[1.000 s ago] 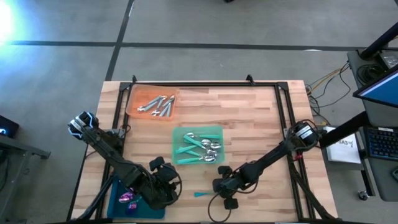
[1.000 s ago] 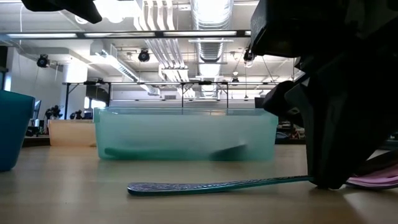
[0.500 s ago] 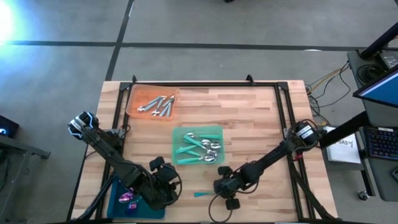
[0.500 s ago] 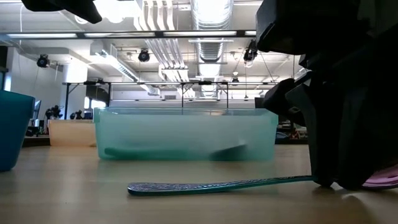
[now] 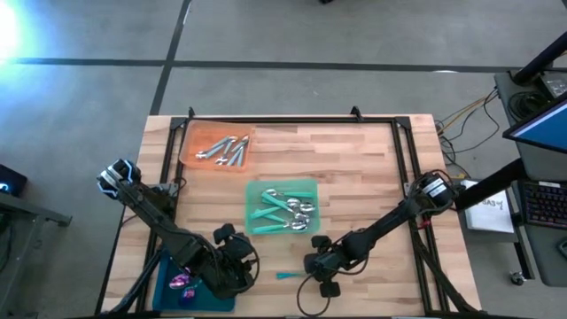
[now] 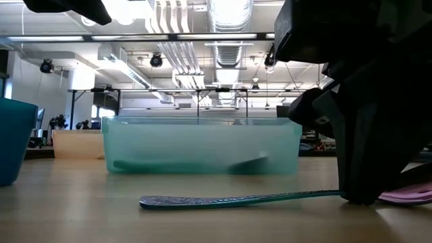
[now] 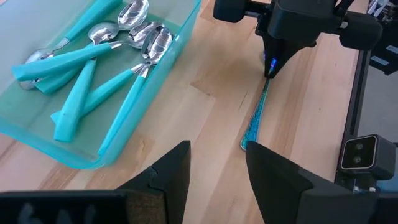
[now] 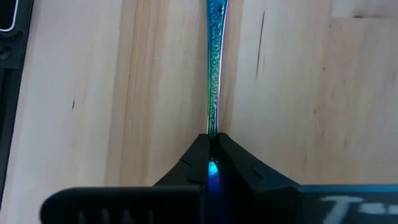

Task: Sort silverware by color (type)
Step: Put the iridescent spoon into the blue bin

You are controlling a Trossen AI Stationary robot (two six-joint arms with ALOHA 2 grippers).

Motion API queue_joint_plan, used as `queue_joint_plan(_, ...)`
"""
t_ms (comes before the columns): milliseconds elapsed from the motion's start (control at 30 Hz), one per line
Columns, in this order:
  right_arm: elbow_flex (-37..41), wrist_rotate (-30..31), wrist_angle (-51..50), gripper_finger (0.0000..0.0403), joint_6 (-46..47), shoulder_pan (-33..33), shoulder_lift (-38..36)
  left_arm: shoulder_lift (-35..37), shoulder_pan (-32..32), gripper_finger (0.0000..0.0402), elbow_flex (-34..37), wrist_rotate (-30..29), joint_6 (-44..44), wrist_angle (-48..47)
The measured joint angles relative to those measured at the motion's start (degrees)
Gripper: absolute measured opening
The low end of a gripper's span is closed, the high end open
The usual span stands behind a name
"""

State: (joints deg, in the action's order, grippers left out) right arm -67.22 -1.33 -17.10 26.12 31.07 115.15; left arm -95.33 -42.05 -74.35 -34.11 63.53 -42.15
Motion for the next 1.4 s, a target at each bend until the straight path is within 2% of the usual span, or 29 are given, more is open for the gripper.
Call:
queue_joint_plan(233,0.2,3.1,-0.2,0.001,-3.4,-0.4,-7.9,0.0,-0.2,0.0139,0.0,-2.9,-1.3,0.3)
queue_joint_plan(500,0.2,13.7,-1.2,0.0009,-7.4,-1.7,-17.0,-0.2,-0.1,0.0139,0.0,-7.9,-5.4,5.4)
queue_joint_plan(600,0.3,17.4,-1.4,0.0009,-9.2,-2.3,-19.5,-0.2,-0.2,0.0139,0.1,-12.0,-8.5,7.9)
queue_joint_plan(833,0.2,32.4,-0.8,0.0009,-12.1,-3.0,-25.7,-0.2,-0.1,0.0139,0.1,-21.2,-12.1,9.6)
queue_joint_plan(967,0.2,41.4,2.9,0.0009,-15.9,-3.0,-27.7,-0.2,-0.1,0.0139,0.1,-29.4,-12.1,9.6)
queue_joint_plan(1167,0.1,43.3,13.4,0.0009,-25.9,-3.0,-27.9,-0.2,-0.1,0.0139,0.2,-42.1,-12.1,11.3)
queue_joint_plan(1400,0.1,43.4,18.2,0.0009,-32.6,-3.0,-27.9,-0.2,-0.1,0.0139,0.2,-45.8,-12.1,14.3)
